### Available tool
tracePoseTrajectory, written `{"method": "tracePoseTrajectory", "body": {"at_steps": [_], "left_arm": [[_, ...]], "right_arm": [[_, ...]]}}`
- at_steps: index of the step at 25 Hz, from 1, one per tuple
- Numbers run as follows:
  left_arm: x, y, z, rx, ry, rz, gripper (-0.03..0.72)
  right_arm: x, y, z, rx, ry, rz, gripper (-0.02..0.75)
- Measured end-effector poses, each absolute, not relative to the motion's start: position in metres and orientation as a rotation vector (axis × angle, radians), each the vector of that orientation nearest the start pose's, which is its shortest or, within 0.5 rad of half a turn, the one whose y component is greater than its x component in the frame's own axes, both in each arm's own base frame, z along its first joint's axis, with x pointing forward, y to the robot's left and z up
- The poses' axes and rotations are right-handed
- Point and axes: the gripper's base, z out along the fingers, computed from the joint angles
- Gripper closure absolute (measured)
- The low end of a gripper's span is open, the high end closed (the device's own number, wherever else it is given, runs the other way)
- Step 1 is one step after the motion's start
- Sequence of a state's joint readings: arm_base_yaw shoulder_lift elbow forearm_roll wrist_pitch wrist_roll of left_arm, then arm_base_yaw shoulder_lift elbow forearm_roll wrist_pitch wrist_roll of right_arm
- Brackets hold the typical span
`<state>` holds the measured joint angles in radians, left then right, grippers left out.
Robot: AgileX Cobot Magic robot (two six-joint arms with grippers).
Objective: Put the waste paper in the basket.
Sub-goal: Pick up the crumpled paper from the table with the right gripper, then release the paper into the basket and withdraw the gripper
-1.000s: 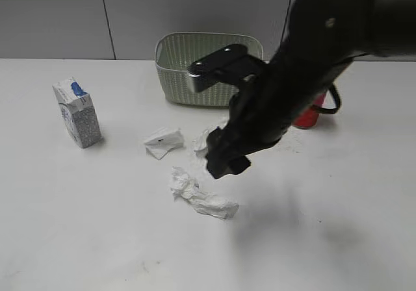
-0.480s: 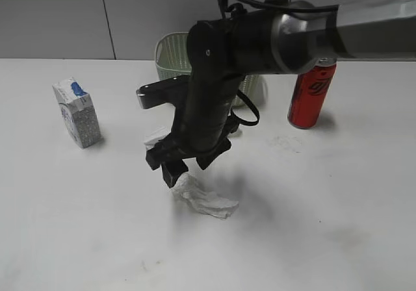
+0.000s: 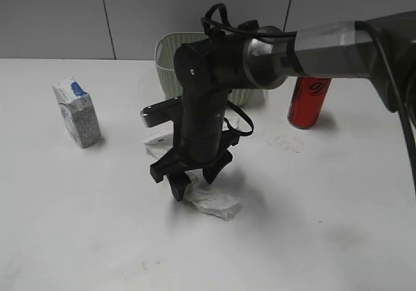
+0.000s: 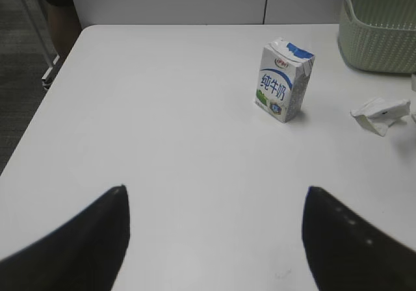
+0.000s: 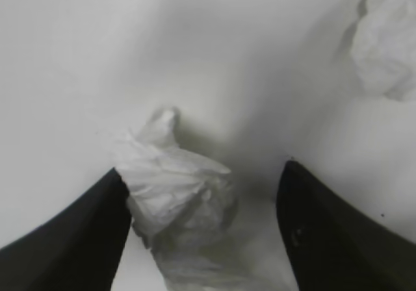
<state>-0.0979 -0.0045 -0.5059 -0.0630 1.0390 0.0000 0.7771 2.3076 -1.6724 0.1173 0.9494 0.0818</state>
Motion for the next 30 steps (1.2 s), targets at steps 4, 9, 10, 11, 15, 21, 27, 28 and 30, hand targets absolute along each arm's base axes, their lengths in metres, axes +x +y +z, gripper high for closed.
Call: {"method": "tracePoseTrajectory", "body": {"at_steps": [4, 9, 10, 11, 15, 21, 27, 28, 30], "left_arm": [[-0.006, -0.004, 0.281, 0.101, 2.011, -0.137, 0.087], [-0.006, -0.004, 0.281, 0.101, 2.011, -0.137, 0.094], [-0.006, -0.004, 0.281, 0.101, 2.011, -0.137, 0.095], [-0.006, -0.004, 0.281, 0.101, 2.011, -0.137, 0.094], [-0.006, -0.004, 0.281, 0.101, 2.011, -0.137, 0.094], [-0.006, -0.004, 0.281, 0.101, 2.011, -0.137, 0.095], [-0.006, -0.004, 0.281, 0.101, 2.011, -0.137, 0.1], [-0.006, -0.004, 0.281, 0.101, 2.011, -0.137, 0.1], [-0.006, -0.004, 0.281, 0.101, 2.011, -0.137, 0.1]], "right_arm": [[0.314, 0.323, 0.104, -0.986, 2.954, 0.212, 0.36], [0.314, 0.324, 0.11, -1.0, 2.968, 0.21, 0.682], [0.315, 0.325, 0.112, -1.006, 2.966, 0.213, 0.699], [0.316, 0.326, 0.117, -1.011, 2.956, 0.219, 0.7], [0.329, 0.333, 0.167, -1.008, 2.795, 0.248, 0.7], [0.376, 0.332, 0.265, -0.852, 2.311, 0.18, 0.701], [0.425, 0.319, 0.281, -0.681, 1.972, 0.237, 0.701], [0.433, 0.318, 0.274, -0.677, 1.944, 0.238, 0.701], [0.448, 0.313, 0.254, -0.682, 1.915, 0.217, 0.701]]}}
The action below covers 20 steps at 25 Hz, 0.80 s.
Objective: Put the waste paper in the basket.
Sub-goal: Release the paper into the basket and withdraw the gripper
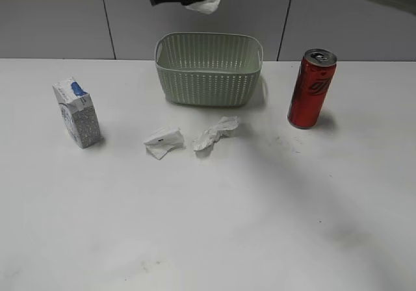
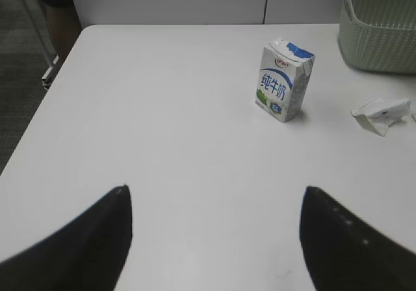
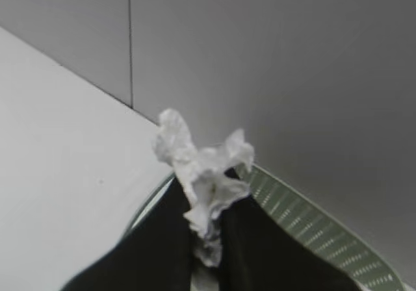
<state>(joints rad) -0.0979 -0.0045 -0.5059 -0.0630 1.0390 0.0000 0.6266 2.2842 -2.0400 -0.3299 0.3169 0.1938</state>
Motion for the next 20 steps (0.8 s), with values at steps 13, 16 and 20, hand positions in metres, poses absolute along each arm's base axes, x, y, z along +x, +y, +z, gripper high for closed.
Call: {"method": "tracePoseTrajectory", "body": {"at_steps": [13, 16, 20], "left_arm": [[-0.006, -0.004, 0.281, 0.101, 2.011, -0.137, 0.104], [-0.006, -0.004, 0.281, 0.101, 2.011, -0.137, 0.104], [-0.006, -0.004, 0.281, 0.101, 2.012, -0.137, 0.104]], "right_arm": [[0.47, 0.294, 0.18, -0.675, 2.113, 0.134, 0.143], [0.463, 0.288, 0.19, -0.657, 2.201, 0.109, 0.101], [0.445, 0.281, 0.233, -0.643, 2.287, 0.165, 0.113]]}}
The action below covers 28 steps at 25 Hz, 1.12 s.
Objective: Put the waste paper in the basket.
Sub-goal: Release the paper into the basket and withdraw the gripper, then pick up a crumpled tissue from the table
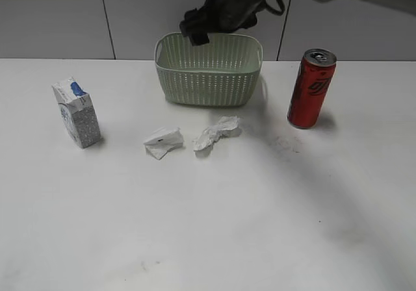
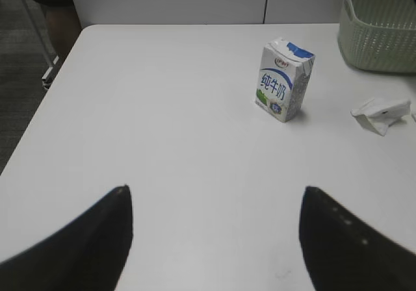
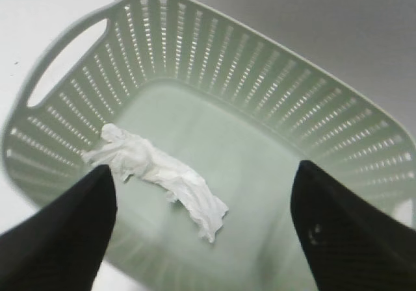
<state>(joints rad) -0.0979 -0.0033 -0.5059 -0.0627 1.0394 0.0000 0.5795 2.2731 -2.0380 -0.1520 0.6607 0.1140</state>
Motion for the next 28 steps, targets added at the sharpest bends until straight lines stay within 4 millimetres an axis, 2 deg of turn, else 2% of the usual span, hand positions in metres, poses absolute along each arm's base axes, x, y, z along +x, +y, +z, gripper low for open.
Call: {"method": "tracePoseTrajectory", "body": {"at_steps": [2, 5, 10, 14, 17, 20, 23, 28], "left_arm": [[-0.004, -0.005, 0.281, 0.101, 2.022, -0.14, 0.104], [0.001, -0.007, 0.29, 0.123, 2.043, -0.158, 0.107], [0.022, -0.011, 0.323, 0.236, 2.063, -0.121, 0.109], [0.054, -0.024, 0.34, 0.404, 2.127, -0.178, 0.109], [0.083, -0.038, 0.346, 0.524, 2.158, -0.305, 0.109], [0.115, -0.049, 0.349, 0.621, 2.199, -0.375, 0.109], [0.144, -0.062, 0.35, 0.752, 2.228, -0.379, 0.109], [0.199, -0.1, 0.345, 1.006, 2.26, -0.319, 0.109]], "right_arm": [[0.431, 0.277, 0.26, -0.709, 2.308, 0.205, 0.128], [0.41, 0.27, 0.282, -0.81, 2.398, 0.225, 0.154], [0.384, 0.253, 0.29, -0.923, 2.583, 0.191, 0.159], [0.36, 0.235, 0.299, -0.937, 2.633, 0.196, 0.161], [0.339, 0.214, 0.305, -0.907, 2.645, 0.21, 0.164], [0.325, 0.181, 0.306, -0.8, 2.652, 0.235, 0.164], [0.314, 0.136, 0.309, -0.649, 2.665, 0.258, 0.164], [0.293, 0.064, 0.301, -0.417, 2.705, 0.226, 0.164]]}}
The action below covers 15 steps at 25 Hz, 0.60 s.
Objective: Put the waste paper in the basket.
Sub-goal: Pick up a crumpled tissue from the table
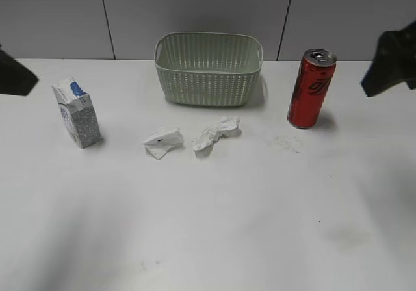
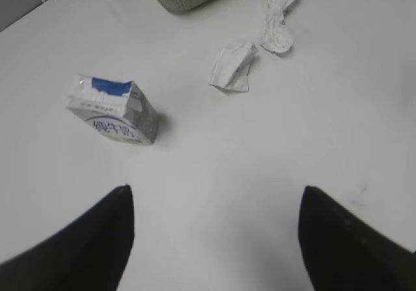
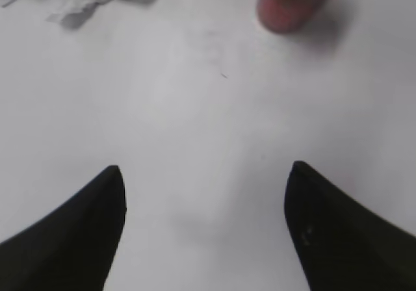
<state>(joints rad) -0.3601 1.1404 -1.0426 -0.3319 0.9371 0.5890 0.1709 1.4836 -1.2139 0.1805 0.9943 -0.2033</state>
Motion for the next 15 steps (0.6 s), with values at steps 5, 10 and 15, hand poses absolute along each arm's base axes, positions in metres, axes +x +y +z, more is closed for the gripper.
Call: {"method": "tracePoseTrajectory", "body": {"at_steps": [5, 10, 15], "left_arm": [[0.258, -0.148, 0.317, 1.224, 2.308, -0.326, 0.109], [0.31, -0.183, 0.274, 1.363, 2.399, -0.382, 0.109], [0.354, -0.206, 0.234, 1.449, 2.424, -0.39, 0.109]], "right_arm": [[0.266, 0.026, 0.296, -0.239, 2.706, 0.208, 0.164], [0.242, 0.022, 0.293, -0.219, 2.704, 0.214, 0.164], [0.223, 0.022, 0.29, -0.207, 2.677, 0.229, 0.165]]}}
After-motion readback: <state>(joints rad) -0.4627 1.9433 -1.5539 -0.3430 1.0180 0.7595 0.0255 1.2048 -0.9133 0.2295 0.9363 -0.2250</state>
